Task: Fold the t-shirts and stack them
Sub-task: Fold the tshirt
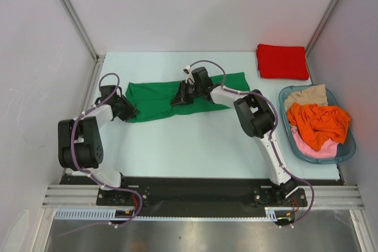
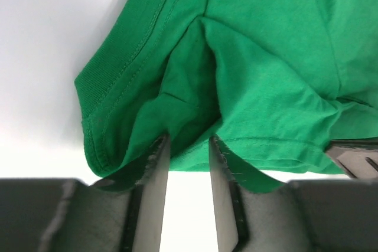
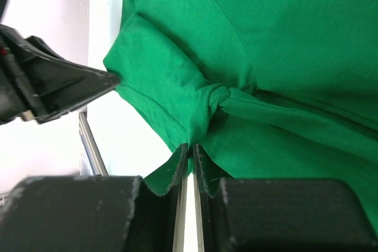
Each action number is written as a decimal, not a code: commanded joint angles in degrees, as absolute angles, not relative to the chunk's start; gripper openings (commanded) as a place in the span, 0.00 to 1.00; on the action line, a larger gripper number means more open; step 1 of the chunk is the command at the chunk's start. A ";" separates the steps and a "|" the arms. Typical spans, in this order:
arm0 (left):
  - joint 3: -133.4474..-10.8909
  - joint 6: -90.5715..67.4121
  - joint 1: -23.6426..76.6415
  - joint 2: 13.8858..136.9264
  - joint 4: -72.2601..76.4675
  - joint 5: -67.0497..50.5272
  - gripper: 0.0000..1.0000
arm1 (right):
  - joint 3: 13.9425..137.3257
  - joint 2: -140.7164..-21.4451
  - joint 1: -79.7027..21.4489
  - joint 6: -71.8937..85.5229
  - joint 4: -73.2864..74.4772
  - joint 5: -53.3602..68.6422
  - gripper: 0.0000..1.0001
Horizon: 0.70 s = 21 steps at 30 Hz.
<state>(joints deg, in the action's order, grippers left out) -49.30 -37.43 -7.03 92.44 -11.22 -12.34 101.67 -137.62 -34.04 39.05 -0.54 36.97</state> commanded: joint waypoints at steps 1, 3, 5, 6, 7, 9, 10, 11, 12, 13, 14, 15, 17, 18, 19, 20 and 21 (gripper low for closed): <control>-51.15 -36.65 -6.77 93.16 -9.41 -14.15 0.35 | 102.39 -137.72 -33.84 39.90 -2.99 38.06 0.12; -50.80 -36.65 -6.77 92.55 -8.97 -14.24 0.30 | 102.48 -137.81 -33.93 39.46 -2.81 38.06 0.15; -50.63 -36.65 -6.77 91.59 -8.88 -14.33 0.30 | 102.31 -137.72 -34.01 38.68 -2.11 37.79 0.19; -50.54 -36.65 -6.77 91.41 -8.53 -14.41 0.30 | 102.22 -137.72 -34.01 38.50 -1.85 37.71 0.20; -50.45 -36.74 -6.85 91.15 -8.35 -14.94 0.30 | 102.13 -137.72 -34.01 38.41 -1.76 37.62 0.22; -50.45 -36.91 -6.77 91.14 -8.26 -15.12 0.30 | 102.22 -137.90 -34.01 38.41 -1.58 37.79 0.24; -50.45 -37.00 -6.85 91.32 -8.17 -15.47 0.30 | 102.22 -137.99 -34.10 38.41 -1.58 37.79 0.24; -50.54 -37.09 -6.86 91.49 -8.17 -15.82 0.30 | 102.13 -137.99 -34.19 38.41 -1.50 37.71 0.24; -50.54 -37.18 -6.86 91.67 -8.09 -15.99 0.28 | 102.04 -138.08 -34.19 38.41 -1.41 37.71 0.24; -50.45 -37.26 -6.77 91.67 -8.00 -16.26 0.24 | 102.04 -138.08 -34.19 38.50 -1.49 37.71 0.24; -50.19 -37.35 -6.85 91.58 -7.56 -16.26 0.21 | 102.04 -138.08 -34.19 38.50 -1.49 37.71 0.25; -50.01 -37.35 -6.77 91.50 -7.47 -16.17 0.19 | 102.04 -138.16 -34.28 38.50 -1.49 37.71 0.24; -50.01 -37.35 -6.86 91.41 -7.56 -16.26 0.18 | 101.95 -138.25 -34.28 38.15 -0.88 37.62 0.26; -50.10 -37.35 -6.86 91.41 -7.56 -16.26 0.14 | 101.95 -138.43 -34.28 37.97 -0.88 37.53 0.27; -50.10 -37.35 -6.77 91.41 -7.47 -16.26 0.13 | 101.87 -138.60 -34.28 37.97 -0.79 37.62 0.27; -50.10 -37.35 -6.85 91.32 -7.30 -16.26 0.11 | 101.95 -138.78 -34.28 38.06 -0.88 37.79 0.28; -50.10 -37.35 -6.77 91.41 -7.21 -16.26 0.09 | 102.13 -138.95 -34.36 38.14 -0.88 38.05 0.28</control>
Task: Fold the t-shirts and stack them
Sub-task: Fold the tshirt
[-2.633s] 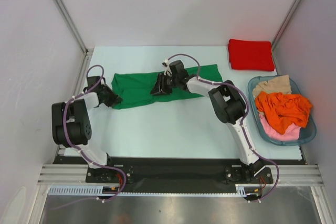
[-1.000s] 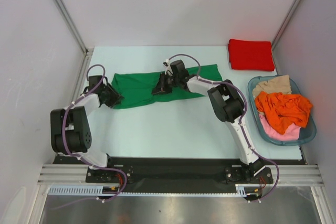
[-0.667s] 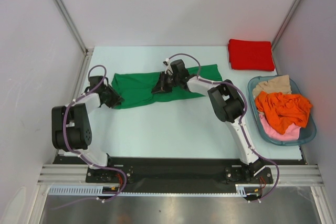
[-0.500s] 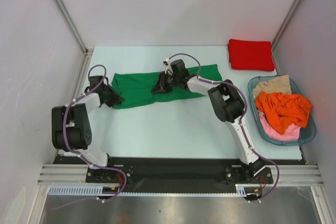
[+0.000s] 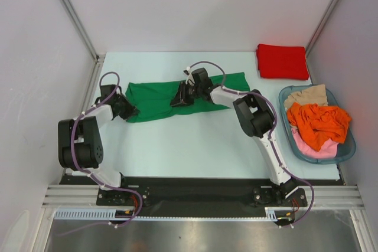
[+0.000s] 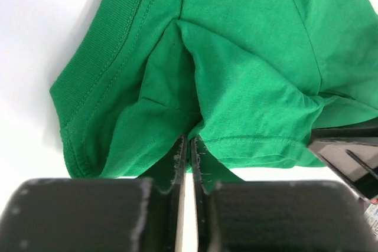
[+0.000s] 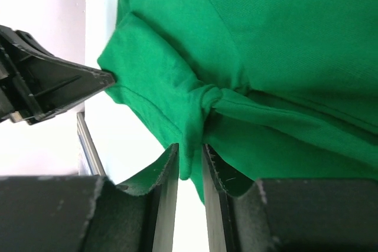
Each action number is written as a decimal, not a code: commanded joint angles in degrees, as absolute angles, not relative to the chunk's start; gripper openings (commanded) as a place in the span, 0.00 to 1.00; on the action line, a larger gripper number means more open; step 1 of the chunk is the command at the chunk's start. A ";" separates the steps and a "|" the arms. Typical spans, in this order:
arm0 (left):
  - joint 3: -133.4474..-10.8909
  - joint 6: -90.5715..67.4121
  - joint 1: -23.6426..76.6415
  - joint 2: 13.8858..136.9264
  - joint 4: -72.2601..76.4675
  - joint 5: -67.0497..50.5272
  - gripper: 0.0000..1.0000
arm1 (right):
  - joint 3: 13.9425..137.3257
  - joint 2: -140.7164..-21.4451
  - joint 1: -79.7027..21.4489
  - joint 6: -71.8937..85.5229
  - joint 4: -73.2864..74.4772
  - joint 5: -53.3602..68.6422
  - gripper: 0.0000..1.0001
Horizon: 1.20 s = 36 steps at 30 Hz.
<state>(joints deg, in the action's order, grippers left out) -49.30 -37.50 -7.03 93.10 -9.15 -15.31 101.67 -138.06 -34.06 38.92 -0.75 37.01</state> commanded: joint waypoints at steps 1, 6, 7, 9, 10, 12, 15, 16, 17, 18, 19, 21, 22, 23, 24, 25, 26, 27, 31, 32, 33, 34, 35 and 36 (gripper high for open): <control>-50.10 -37.35 -6.85 91.58 -7.12 -16.43 0.06 | 102.13 -139.22 -34.45 38.23 -0.97 38.14 0.28; -50.71 -37.70 -6.86 91.15 -7.03 -16.96 0.00 | 102.48 -139.31 -35.16 38.58 -1.58 38.41 0.21; -50.89 -37.79 -6.77 90.97 -6.86 -17.05 0.00 | 102.65 -139.31 -35.16 38.85 -1.50 38.41 0.17; -51.59 -37.97 -6.77 89.92 -6.77 -17.22 0.00 | 101.61 -138.69 -34.98 39.72 -3.15 38.23 0.00; -51.77 -37.97 -6.85 89.48 -6.59 -17.23 0.00 | 101.08 -138.08 -34.46 40.16 -4.21 37.97 0.00; -52.99 -37.62 -6.77 89.03 -5.63 -17.49 0.00 | 101.86 -137.64 -34.02 41.21 -5.53 37.79 0.00; -55.80 -37.53 -6.85 89.91 -5.19 -17.14 0.00 | 104.40 -139.12 -32.96 42.97 -7.21 39.46 0.00; -56.68 -37.53 -6.77 91.30 -5.10 -17.31 0.00 | 106.94 -139.65 -32.78 43.24 -6.77 39.72 0.00; -57.56 -37.79 -6.85 92.19 -5.10 -17.84 0.00 | 108.18 -140.27 -32.52 43.42 -5.81 39.90 0.00; -59.13 -37.97 -6.86 93.07 -5.01 -18.10 0.00 | 108.98 -141.14 -32.26 43.59 -5.71 39.99 0.00; -59.93 -38.14 -6.86 94.99 -4.92 -18.45 0.00 | 110.20 -141.67 -32.17 44.20 -5.89 40.08 0.00; -61.69 -39.02 -6.85 96.93 -4.22 -19.51 0.00 | 111.26 -142.55 -31.64 45.00 -6.33 40.43 0.00; -62.31 -39.37 -6.86 97.81 -4.04 -19.95 0.00 | 111.70 -143.60 -31.47 45.61 -6.76 40.69 0.00; -62.84 -40.07 -6.86 99.56 -3.69 -20.47 0.00 | 112.49 -144.05 -31.20 46.49 -7.46 41.22 0.00; -64.15 -40.25 -6.77 100.36 -3.69 -21.52 0.00 | 112.76 -144.57 -30.85 46.93 -7.91 41.48 0.00; -64.68 -40.60 -6.77 100.98 -3.69 -21.79 0.00 | 113.02 -145.36 -30.68 47.28 -8.61 42.01 0.00; -65.38 -41.04 -6.77 101.94 -3.52 -21.88 0.00 | 113.46 -145.72 -30.50 47.98 -8.87 42.27 0.00; -65.65 -41.04 -6.77 102.21 -3.52 -21.80 0.00 | 113.73 -145.98 -30.15 48.08 -9.14 42.45 0.00; -66.27 -40.87 -6.86 102.31 -3.95 -20.83 0.00 | 114.78 -147.22 -29.62 48.43 -9.58 43.59 0.00; -66.36 -40.61 -6.94 102.39 -4.48 -20.92 0.00 | 115.05 -147.65 -29.53 48.60 -9.58 43.85 0.00; -66.53 -40.43 -7.03 102.22 -4.74 -21.09 0.00 | 115.31 -147.83 -29.53 48.69 -9.58 44.21 0.00; -66.53 -40.34 -6.94 102.04 -5.27 -21.01 0.00 | 115.23 -147.83 -29.53 48.60 -9.49 44.38 0.00; -66.53 -39.91 -6.86 101.69 -5.62 -20.83 0.00 | 115.05 -147.66 -29.71 48.43 -9.41 44.38 0.00; -66.27 -39.73 -6.94 100.99 -5.80 -20.83 0.00 | 114.79 -147.13 -29.71 48.34 -9.32 44.56 0.00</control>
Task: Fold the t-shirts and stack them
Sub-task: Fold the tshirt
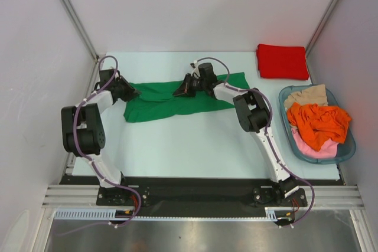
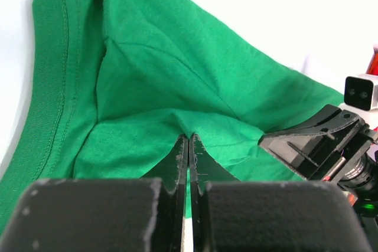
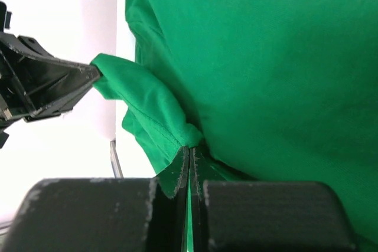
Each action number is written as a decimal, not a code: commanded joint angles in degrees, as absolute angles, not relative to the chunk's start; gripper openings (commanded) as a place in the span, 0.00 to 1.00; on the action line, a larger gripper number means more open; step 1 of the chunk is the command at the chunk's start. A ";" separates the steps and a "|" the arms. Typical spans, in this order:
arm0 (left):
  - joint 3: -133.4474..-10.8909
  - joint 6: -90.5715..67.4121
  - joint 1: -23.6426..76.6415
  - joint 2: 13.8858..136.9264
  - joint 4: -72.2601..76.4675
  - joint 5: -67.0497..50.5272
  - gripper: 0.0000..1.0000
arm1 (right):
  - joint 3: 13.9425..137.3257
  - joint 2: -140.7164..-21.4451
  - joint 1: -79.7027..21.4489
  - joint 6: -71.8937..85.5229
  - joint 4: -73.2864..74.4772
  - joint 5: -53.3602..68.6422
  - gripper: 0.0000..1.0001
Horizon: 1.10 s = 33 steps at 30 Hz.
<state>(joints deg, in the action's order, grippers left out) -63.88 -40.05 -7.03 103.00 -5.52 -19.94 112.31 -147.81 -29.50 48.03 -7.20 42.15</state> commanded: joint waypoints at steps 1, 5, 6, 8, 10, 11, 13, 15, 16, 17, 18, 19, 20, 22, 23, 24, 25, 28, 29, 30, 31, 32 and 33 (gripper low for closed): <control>-66.18 -39.47 -7.03 100.73 -6.58 -20.66 0.00 | 114.26 -146.87 -29.79 47.82 -8.88 44.47 0.00; -64.52 -38.50 -7.64 98.97 -7.55 -20.83 0.00 | 112.06 -144.67 -29.88 47.29 -8.97 44.56 0.00; -64.08 -38.24 -7.99 98.62 -8.08 -20.92 0.00 | 111.80 -144.41 -30.06 47.20 -8.88 44.73 0.00; -63.37 -37.45 -8.43 97.56 -9.57 -21.35 0.00 | 111.45 -143.35 -30.06 46.15 -7.21 45.00 0.00; -62.32 -37.09 -8.87 96.77 -10.11 -21.79 0.00 | 110.75 -142.21 -30.15 45.36 -5.90 45.09 0.00; -61.88 -36.83 -9.05 95.72 -10.89 -22.06 0.00 | 109.61 -141.77 -30.23 45.18 -5.80 45.09 0.00; -60.65 -36.30 -9.14 94.66 -11.51 -22.41 0.00 | 108.37 -140.37 -30.32 45.00 -5.80 45.18 0.00; -59.60 -36.04 -9.23 93.52 -12.04 -22.94 0.01 | 106.71 -139.66 -30.50 44.74 -5.89 45.26 0.00; -59.15 -35.95 -9.23 93.25 -12.04 -23.29 0.01 | 106.18 -139.22 -30.59 44.65 -5.98 45.09 0.00; -58.72 -35.95 -9.23 93.16 -12.22 -23.47 0.01 | 105.82 -138.78 -30.76 44.47 -5.89 45.17 0.00; -58.01 -35.86 -9.40 93.08 -12.22 -23.64 0.01 | 105.65 -138.69 -30.67 44.39 -5.80 45.18 0.00; -57.66 -35.77 -9.23 92.99 -12.30 -23.82 0.01 | 105.38 -138.60 -30.76 44.30 -5.54 45.35 0.00; -57.31 -35.51 -9.32 92.90 -12.39 -23.64 0.02 | 105.21 -138.43 -30.76 44.21 -5.54 45.44 0.00; -56.08 -34.81 -9.32 92.29 -12.92 -22.77 0.02 | 104.77 -138.25 -30.85 44.03 -5.36 45.35 0.00; -55.64 -34.63 -9.32 92.02 -13.01 -22.42 0.02 | 104.77 -138.34 -30.85 43.86 -5.19 45.44 0.00; -54.76 -34.45 -9.32 91.85 -13.01 -22.24 0.02 | 104.77 -138.34 -30.94 43.77 -5.01 45.53 0.00; -54.41 -34.28 -9.32 91.67 -13.18 -21.89 0.02 | 104.59 -138.43 -30.94 43.51 -4.75 45.44 0.00; -53.26 -34.19 -9.32 91.76 -13.27 -21.36 0.02 | 104.59 -138.87 -31.20 42.63 -4.13 45.09 0.00; -53.09 -34.10 -9.32 91.93 -13.36 -20.84 0.02 | 104.68 -138.78 -31.29 42.37 -3.87 44.91 0.00; -53.17 -33.93 -9.32 92.11 -13.36 -20.22 0.03 | 104.76 -138.95 -31.38 41.93 -3.61 44.65 0.01; -53.26 -33.84 -9.40 92.28 -14.06 -19.69 0.03 | 104.85 -139.04 -31.46 41.49 -2.65 44.21 0.02; -53.87 -33.23 -9.49 92.63 -14.58 -18.03 0.06 | 105.46 -139.13 -31.20 40.18 -1.94 43.95 0.06; -54.31 -32.87 -9.49 92.72 -15.55 -16.89 0.09 | 105.99 -139.30 -31.11 39.30 -0.98 43.68 0.09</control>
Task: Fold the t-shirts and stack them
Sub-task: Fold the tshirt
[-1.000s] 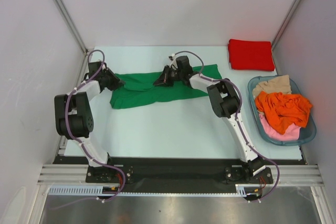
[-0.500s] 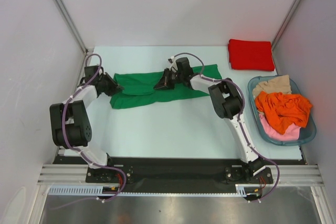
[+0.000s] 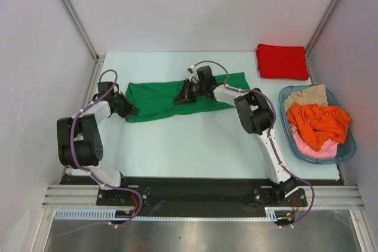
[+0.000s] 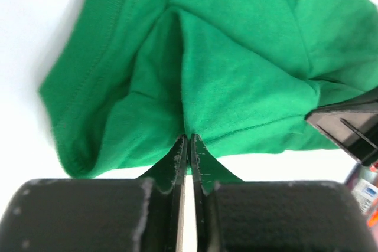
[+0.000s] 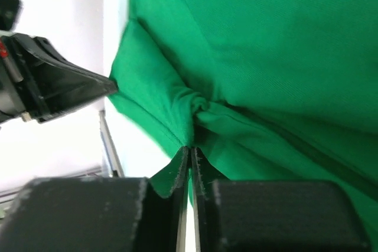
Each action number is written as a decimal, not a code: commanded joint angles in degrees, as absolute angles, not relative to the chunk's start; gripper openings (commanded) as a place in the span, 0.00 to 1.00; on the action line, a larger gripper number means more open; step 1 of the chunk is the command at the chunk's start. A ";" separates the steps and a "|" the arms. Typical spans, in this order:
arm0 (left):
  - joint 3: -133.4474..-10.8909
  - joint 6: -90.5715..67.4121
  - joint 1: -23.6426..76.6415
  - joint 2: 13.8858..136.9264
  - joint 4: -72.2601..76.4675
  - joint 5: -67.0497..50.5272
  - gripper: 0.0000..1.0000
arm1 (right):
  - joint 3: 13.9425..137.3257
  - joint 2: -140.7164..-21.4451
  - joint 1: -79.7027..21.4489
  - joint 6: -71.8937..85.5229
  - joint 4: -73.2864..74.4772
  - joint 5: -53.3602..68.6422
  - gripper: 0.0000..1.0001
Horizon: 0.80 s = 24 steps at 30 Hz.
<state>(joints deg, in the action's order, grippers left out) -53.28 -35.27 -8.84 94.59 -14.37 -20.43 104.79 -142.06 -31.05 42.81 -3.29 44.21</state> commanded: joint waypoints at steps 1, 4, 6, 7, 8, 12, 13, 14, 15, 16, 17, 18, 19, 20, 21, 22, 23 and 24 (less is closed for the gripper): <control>-54.75 -32.61 -9.58 92.55 -17.12 -15.40 0.13 | 106.69 -139.39 -30.85 38.24 2.60 42.64 0.10; -55.81 -31.29 -9.67 89.75 -17.93 -10.99 0.30 | 109.86 -139.05 -29.97 32.27 9.64 39.74 0.17; -56.16 -31.29 -9.41 87.82 -17.67 -11.16 0.36 | 111.00 -137.56 -29.80 27.98 12.38 36.93 0.23; -56.42 -31.46 -8.80 87.28 -17.32 -11.42 0.36 | 111.01 -137.03 -29.97 27.25 13.78 36.13 0.27; -56.43 -31.81 -8.35 87.10 -16.88 -11.95 0.36 | 110.83 -136.15 -30.14 26.99 13.62 35.86 0.28; -53.71 -35.15 -6.42 88.58 -9.78 -17.12 0.33 | 108.90 -135.97 -32.25 32.33 3.90 38.76 0.26; -53.70 -36.81 -6.16 89.90 -7.41 -20.62 0.32 | 109.42 -136.40 -33.30 34.00 2.74 38.76 0.25; -54.14 -37.52 -5.72 91.22 -6.86 -21.70 0.29 | 109.95 -136.75 -33.83 34.62 1.85 38.85 0.24; -54.84 -38.14 -5.63 92.80 -6.16 -22.49 0.28 | 110.21 -137.71 -34.19 35.59 0.19 39.02 0.24; -55.02 -38.84 -5.36 94.81 -5.20 -22.59 0.28 | 110.56 -138.25 -34.36 37.94 -2.17 39.20 0.22; -55.63 -39.11 -5.27 95.79 -4.92 -22.07 0.27 | 111.09 -138.69 -34.80 38.84 -3.42 39.55 0.21; -55.90 -39.37 -5.27 96.50 -4.66 -21.89 0.27 | 111.70 -140.00 -35.07 39.72 -4.99 40.25 0.21; -56.25 -39.46 -5.27 97.72 -4.31 -21.36 0.27 | 112.41 -140.88 -35.24 40.51 -5.53 40.69 0.21; -57.03 -39.46 -5.36 98.26 -4.13 -20.23 0.27 | 113.89 -141.93 -35.42 42.08 -6.06 41.39 0.20; -57.48 -39.55 -5.27 98.78 -4.13 -19.69 0.27 | 114.34 -143.51 -35.42 42.53 -7.28 42.09 0.19; -58.00 -39.55 -5.27 99.49 -4.04 -19.17 0.27 | 114.61 -144.40 -35.51 43.06 -8.08 42.27 0.19; -59.14 -39.55 -5.36 100.97 -3.87 -18.73 0.27 | 114.87 -145.01 -35.25 44.02 -8.78 42.19 0.19; -59.76 -39.55 -5.27 102.12 -3.78 -18.29 0.27 | 115.05 -145.72 -34.98 44.47 -10.53 42.19 0.19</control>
